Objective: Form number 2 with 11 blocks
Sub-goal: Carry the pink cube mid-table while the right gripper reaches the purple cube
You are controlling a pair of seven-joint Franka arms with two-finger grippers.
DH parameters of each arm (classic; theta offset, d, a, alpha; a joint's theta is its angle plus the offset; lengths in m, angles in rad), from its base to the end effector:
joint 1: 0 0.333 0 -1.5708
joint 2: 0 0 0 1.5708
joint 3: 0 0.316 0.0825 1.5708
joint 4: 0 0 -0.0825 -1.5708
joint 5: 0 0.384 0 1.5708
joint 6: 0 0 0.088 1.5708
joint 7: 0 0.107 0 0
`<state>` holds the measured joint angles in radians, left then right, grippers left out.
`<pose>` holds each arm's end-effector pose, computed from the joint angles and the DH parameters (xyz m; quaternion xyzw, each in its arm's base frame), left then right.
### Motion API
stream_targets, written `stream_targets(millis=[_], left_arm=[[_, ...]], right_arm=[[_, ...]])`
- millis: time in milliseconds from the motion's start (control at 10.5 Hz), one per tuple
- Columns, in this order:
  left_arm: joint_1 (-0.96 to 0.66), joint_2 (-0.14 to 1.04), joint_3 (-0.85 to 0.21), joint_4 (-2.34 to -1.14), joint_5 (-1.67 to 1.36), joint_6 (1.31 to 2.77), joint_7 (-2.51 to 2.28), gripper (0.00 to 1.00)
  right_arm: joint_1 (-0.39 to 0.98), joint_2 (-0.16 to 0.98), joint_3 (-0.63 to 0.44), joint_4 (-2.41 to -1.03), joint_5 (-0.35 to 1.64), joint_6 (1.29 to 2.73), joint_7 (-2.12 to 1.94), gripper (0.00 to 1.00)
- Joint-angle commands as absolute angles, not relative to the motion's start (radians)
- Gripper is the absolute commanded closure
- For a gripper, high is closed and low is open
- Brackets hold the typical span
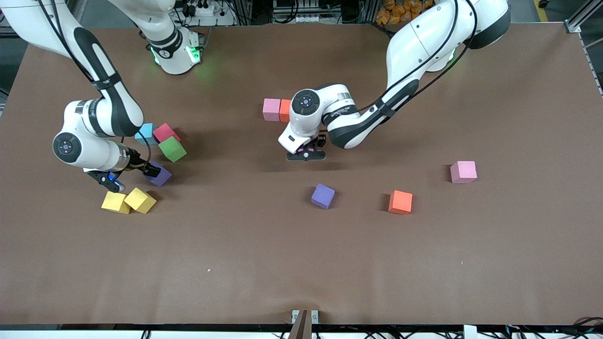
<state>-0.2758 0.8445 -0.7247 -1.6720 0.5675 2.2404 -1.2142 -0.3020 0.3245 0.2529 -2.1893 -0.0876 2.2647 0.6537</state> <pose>0.4211 -0.5238 0.1997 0.9989 0.0041 -0.0450 0.0129 0.5307 -0.0264 0.2238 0.9423 -0.3132 -0.1156 0.0253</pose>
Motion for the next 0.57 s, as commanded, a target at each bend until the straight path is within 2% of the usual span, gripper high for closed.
stream_targets(millis=[0, 476], left_arm=[[-0.291, 0.841, -0.718, -1.672, 0.568, 2.220, -1.186, 0.95], [-0.304, 0.841, -0.718, -1.689, 0.566, 2.218, -1.192, 0.94]], right_arm=[[-0.334, 0.356, 0.273, -2.218, -0.075, 2.380, 0.722, 0.00], [-0.325, 0.347, 0.348, -2.197, -0.074, 2.339, 0.845, 0.00]])
